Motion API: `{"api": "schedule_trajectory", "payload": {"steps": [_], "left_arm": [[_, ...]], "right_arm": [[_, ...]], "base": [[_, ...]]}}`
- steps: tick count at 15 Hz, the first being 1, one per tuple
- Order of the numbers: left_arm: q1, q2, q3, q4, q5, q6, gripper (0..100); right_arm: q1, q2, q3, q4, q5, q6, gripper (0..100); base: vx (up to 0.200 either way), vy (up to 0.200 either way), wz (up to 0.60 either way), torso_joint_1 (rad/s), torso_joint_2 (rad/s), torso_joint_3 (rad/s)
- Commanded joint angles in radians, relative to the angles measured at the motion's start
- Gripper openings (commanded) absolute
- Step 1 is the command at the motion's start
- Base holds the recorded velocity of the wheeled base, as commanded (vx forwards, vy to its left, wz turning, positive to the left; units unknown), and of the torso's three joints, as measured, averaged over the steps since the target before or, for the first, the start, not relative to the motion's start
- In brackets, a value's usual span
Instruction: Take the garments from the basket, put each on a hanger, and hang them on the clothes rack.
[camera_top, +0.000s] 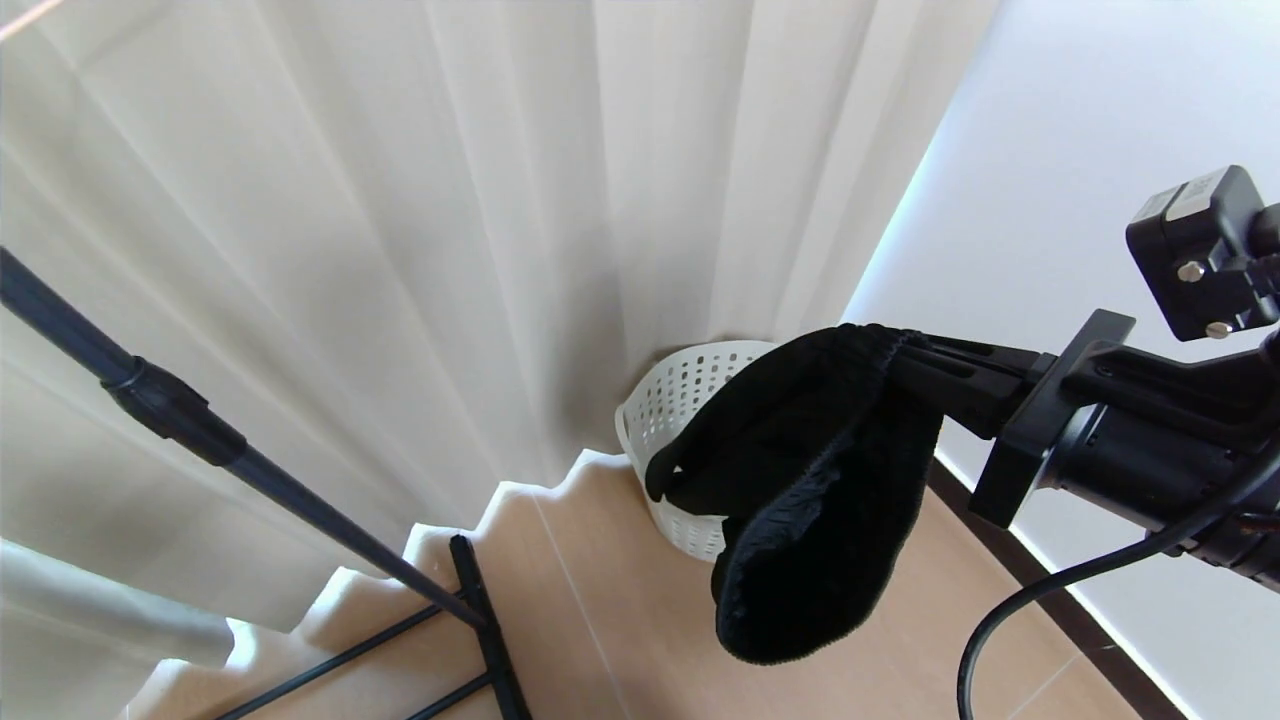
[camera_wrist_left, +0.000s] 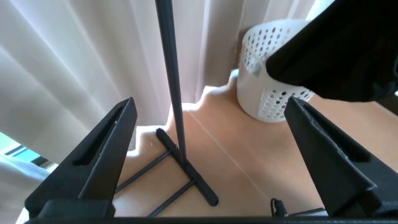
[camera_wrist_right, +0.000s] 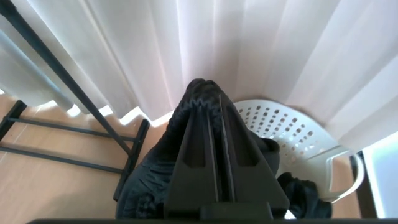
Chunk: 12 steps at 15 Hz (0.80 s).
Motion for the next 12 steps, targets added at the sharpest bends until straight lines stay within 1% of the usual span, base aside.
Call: {"api": "schedule_trajectory", "payload": {"steps": [1,4,9,12], "left_arm": [[0.0,0.001,0.0,0.0,0.0,0.0,100],[0.0,0.001,0.0,0.0,0.0,0.0,100],[0.0,0.001,0.0,0.0,0.002,0.0,100],[0.001,0.001,0.0,0.0,0.002,0.0,100]], "right_arm": [[0.0,0.002,0.0,0.0,0.0,0.0,0],[-0.002,0.002,0.0,0.0,0.001,0.0,0],[-0.003,0.002,0.0,0.0,0.001,0.0,0],[-0.003,0.002,0.0,0.0,0.001,0.0,0]], "base": [[0.0,0.0,0.0,0.139,-0.48,-0.149],[0.0,0.0,0.0,0.144,-0.48,-0.131],[0.0,0.0,0.0,0.179,-0.5,-0.119],[0.0,0.0,0.0,0.199,-0.52,-0.237]]}}
